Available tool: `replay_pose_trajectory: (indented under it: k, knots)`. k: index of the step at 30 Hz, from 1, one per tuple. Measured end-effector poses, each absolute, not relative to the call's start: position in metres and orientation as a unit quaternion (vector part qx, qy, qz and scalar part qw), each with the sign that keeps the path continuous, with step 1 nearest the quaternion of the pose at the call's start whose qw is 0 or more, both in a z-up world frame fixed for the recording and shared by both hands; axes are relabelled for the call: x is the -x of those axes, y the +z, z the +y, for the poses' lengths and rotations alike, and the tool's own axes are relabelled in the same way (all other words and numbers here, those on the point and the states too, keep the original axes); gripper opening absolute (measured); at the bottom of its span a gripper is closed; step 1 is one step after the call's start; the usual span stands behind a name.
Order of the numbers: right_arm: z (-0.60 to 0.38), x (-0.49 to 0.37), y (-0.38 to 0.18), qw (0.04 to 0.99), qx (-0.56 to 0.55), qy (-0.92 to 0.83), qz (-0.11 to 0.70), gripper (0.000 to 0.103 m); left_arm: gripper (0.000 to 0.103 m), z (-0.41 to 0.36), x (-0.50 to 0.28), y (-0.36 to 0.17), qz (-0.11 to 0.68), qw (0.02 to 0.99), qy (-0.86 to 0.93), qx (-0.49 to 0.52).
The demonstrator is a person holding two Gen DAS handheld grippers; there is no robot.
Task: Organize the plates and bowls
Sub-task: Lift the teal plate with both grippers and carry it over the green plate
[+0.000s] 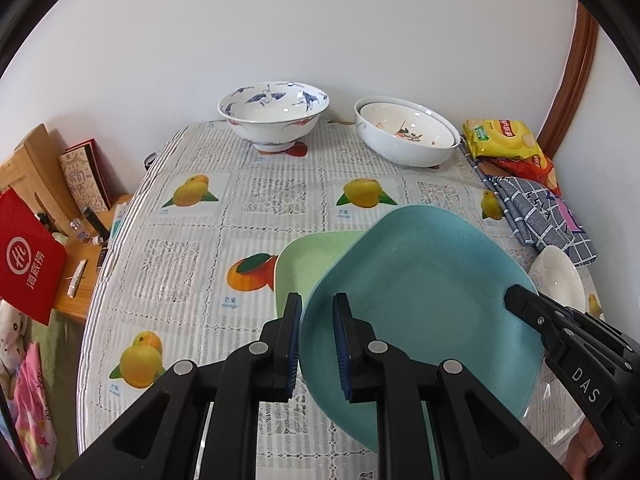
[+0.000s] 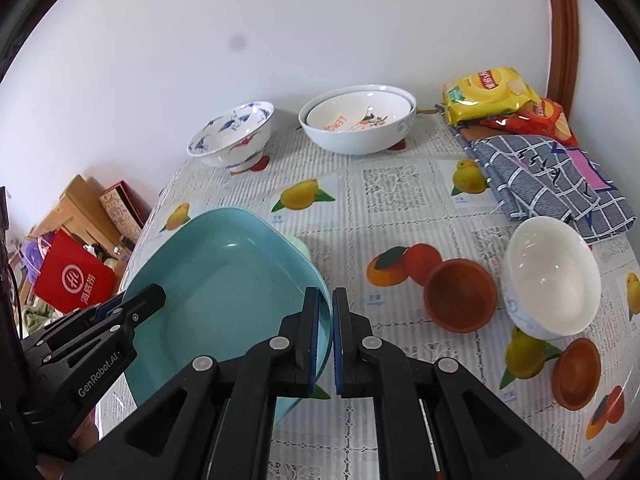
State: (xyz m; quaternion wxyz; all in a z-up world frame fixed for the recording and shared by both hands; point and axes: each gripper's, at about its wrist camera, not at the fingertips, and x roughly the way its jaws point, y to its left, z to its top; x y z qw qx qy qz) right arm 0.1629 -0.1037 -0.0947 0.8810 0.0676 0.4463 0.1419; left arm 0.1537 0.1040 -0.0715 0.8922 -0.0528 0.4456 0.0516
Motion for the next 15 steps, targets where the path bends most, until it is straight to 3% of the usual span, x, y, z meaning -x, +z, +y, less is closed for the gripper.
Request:
replay_pose_trajectory:
  k: [15]
  knots:
    - [-0.084,-0.17,-0.129,0.863,-0.05,0.147,0.48,0.007,0.016,0.121,-0.161,-0.11,0.48,0.872,0.062,0.067]
